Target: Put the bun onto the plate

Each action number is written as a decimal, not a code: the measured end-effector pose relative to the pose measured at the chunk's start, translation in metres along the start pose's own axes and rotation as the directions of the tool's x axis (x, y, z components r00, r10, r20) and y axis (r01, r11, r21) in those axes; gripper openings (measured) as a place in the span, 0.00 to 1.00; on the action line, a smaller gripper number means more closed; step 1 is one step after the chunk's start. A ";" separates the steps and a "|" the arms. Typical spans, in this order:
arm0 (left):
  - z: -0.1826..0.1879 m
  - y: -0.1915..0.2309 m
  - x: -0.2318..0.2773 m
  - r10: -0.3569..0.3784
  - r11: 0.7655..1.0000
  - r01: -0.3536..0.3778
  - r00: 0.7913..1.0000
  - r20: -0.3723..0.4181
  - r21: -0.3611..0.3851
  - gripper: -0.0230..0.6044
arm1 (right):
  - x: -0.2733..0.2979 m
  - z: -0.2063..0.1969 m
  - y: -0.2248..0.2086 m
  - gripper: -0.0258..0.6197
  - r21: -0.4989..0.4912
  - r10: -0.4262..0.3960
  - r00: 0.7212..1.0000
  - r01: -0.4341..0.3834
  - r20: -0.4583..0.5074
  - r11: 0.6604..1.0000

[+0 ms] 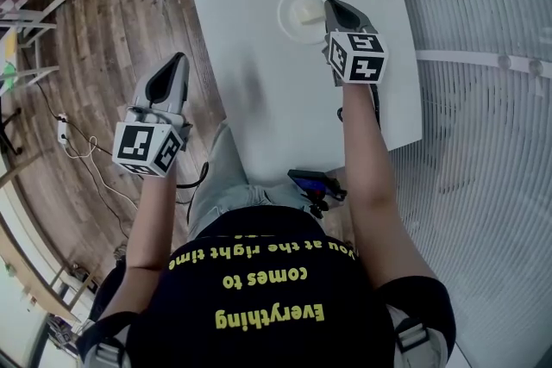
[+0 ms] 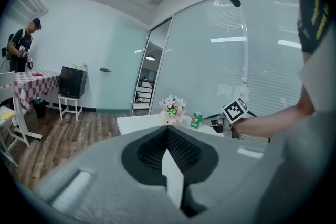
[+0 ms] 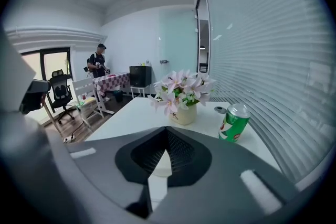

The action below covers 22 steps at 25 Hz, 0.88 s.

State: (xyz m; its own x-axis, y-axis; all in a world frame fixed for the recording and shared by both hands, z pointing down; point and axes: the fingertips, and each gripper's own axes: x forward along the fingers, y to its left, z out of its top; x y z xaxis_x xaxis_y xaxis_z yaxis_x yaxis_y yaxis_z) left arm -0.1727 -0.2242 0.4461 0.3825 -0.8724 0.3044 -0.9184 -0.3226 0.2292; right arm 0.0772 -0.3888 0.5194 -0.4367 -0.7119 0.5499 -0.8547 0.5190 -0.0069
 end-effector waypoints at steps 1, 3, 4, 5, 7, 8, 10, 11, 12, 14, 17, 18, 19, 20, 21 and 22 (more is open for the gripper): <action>0.001 -0.002 -0.001 -0.002 1.000 0.002 1.000 0.004 0.001 0.03 | -0.004 0.003 -0.001 0.05 0.000 -0.001 1.000 0.001 0.010 1.000; 0.003 -0.006 -0.002 -0.005 1.000 0.005 1.000 0.009 0.007 0.03 | -0.012 0.009 -0.002 0.05 0.002 -0.005 1.000 0.005 0.029 1.000; 0.003 -0.008 -0.002 -0.007 1.000 0.007 1.000 0.011 0.011 0.03 | -0.016 0.011 -0.002 0.05 0.003 -0.007 0.999 0.007 0.038 1.000; 0.004 -0.011 -0.003 -0.010 1.000 0.010 1.000 0.012 0.015 0.03 | -0.021 0.012 -0.003 0.05 0.004 -0.010 0.999 0.010 0.045 1.000; 0.005 -0.016 -0.006 -0.015 1.000 0.014 1.000 0.016 0.025 0.03 | -0.032 0.015 -0.004 0.05 0.005 -0.017 0.998 0.017 0.063 1.000; 0.007 -0.018 -0.007 -0.016 0.999 0.015 1.000 0.019 0.030 0.03 | -0.039 0.017 -0.004 0.05 0.007 -0.020 0.997 0.020 0.074 1.000; 0.009 -0.022 -0.008 -0.020 0.999 0.018 0.999 0.029 0.039 0.03 | -0.052 0.021 -0.005 0.05 0.013 -0.027 0.995 0.026 0.099 1.000; 0.011 -0.025 -0.008 -0.023 0.999 0.021 0.999 0.033 0.044 0.03 | -0.059 0.023 -0.006 0.05 0.017 -0.031 0.993 0.030 0.111 0.999; 0.013 -0.027 -0.009 -0.027 0.998 0.025 0.999 0.037 0.050 0.03 | -0.066 0.024 -0.007 0.05 0.022 -0.035 0.992 0.033 0.123 0.999; 0.018 -0.033 -0.011 -0.037 0.997 0.034 0.998 0.047 0.063 0.03 | -0.082 0.028 -0.006 0.05 0.031 -0.045 0.988 0.041 0.145 0.999; 0.029 -0.041 -0.018 -0.048 0.996 0.043 0.997 0.065 0.077 0.03 | -0.109 0.035 -0.004 0.05 0.037 -0.060 0.983 0.055 0.173 0.998; 0.032 -0.043 -0.020 -0.051 0.996 0.046 0.996 0.070 0.082 0.03 | -0.118 0.037 -0.003 0.05 0.039 -0.065 0.981 0.059 0.182 0.998; 0.034 -0.045 -0.021 -0.055 0.995 0.048 0.996 0.075 0.086 0.03 | -0.126 0.038 -0.002 0.05 0.041 -0.070 0.979 0.063 0.191 0.997; 0.037 -0.047 -0.022 -0.059 0.995 0.051 0.995 0.080 0.091 0.03 | -0.134 0.039 -0.002 0.05 0.044 -0.075 0.977 0.068 0.201 0.997; 0.040 -0.050 -0.023 -0.063 0.994 0.055 0.994 0.087 0.096 0.03 | -0.142 0.040 -0.002 0.05 0.047 -0.081 0.974 0.073 0.210 0.996; 0.043 -0.053 -0.024 -0.068 0.993 0.058 0.993 0.097 0.103 0.03 | -0.149 0.040 -0.003 0.05 0.050 -0.088 0.972 0.079 0.220 0.996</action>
State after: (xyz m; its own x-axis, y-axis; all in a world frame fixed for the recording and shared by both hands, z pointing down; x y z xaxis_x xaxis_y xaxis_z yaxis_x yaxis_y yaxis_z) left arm -0.1375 -0.2018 0.3865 0.4320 -0.8800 0.1974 -0.9004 -0.4084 0.1499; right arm 0.1338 -0.3032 0.4034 -0.4108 -0.8414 0.3511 -0.8994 0.4370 -0.0052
